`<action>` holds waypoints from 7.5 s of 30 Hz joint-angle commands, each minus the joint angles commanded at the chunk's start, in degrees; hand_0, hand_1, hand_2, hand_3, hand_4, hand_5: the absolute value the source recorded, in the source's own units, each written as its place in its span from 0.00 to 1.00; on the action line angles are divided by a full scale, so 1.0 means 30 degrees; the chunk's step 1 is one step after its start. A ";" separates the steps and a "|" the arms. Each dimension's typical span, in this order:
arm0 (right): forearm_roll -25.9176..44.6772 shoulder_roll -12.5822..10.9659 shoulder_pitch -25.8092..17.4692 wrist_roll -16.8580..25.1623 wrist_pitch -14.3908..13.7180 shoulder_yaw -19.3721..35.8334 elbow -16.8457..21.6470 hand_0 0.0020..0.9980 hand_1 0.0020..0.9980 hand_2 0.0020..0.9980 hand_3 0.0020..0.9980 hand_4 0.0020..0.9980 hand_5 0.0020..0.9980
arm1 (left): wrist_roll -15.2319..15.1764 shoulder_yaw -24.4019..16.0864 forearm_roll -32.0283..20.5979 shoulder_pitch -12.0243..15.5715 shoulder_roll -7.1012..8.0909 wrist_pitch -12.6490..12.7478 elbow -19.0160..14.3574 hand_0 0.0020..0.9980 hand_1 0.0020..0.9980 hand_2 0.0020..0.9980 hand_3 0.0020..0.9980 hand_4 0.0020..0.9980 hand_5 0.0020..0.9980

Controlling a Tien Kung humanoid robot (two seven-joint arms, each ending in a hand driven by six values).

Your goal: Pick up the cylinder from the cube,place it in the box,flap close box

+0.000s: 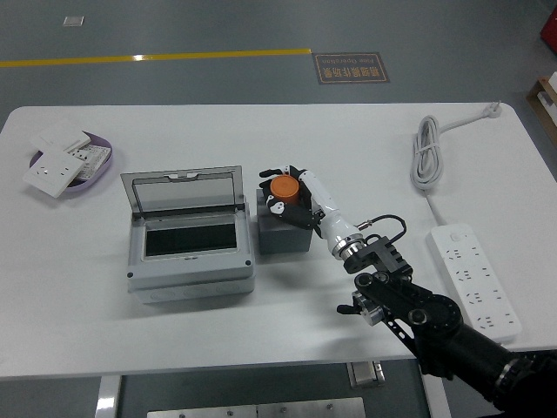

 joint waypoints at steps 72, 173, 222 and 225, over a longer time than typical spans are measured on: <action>-1.1068 0.0000 0.4372 -0.7917 -0.0344 -0.6911 0.5299 0.18 0.36 0.46 0.44 0.18 0.00 | 0.0262 -0.0707 0.0654 0.0282 0.0167 0.0112 0.0000 0.92 0.85 0.86 0.95 0.00 0.00; -0.6922 -0.4567 0.6554 -0.8096 0.0868 -0.6855 0.9259 0.83 0.71 0.73 0.74 0.78 0.32 | 0.0063 -0.0412 0.0505 0.0241 0.0186 0.0083 0.0000 0.92 0.85 0.86 0.95 0.00 0.00; -0.7407 -0.6201 -0.3535 -0.6064 0.0091 0.7263 1.0323 0.78 0.68 0.71 0.69 0.63 0.33 | 0.0087 -0.0230 0.0089 0.0242 0.0083 0.0206 0.0000 0.92 0.85 0.86 0.95 0.00 0.00; -0.7506 -0.6276 -0.4221 -0.5984 0.0220 0.8391 1.0083 0.79 0.69 0.72 0.69 0.63 0.32 | 0.0134 -0.0334 0.0218 0.0256 0.0075 0.0208 0.0000 0.92 0.85 0.86 0.95 0.00 0.00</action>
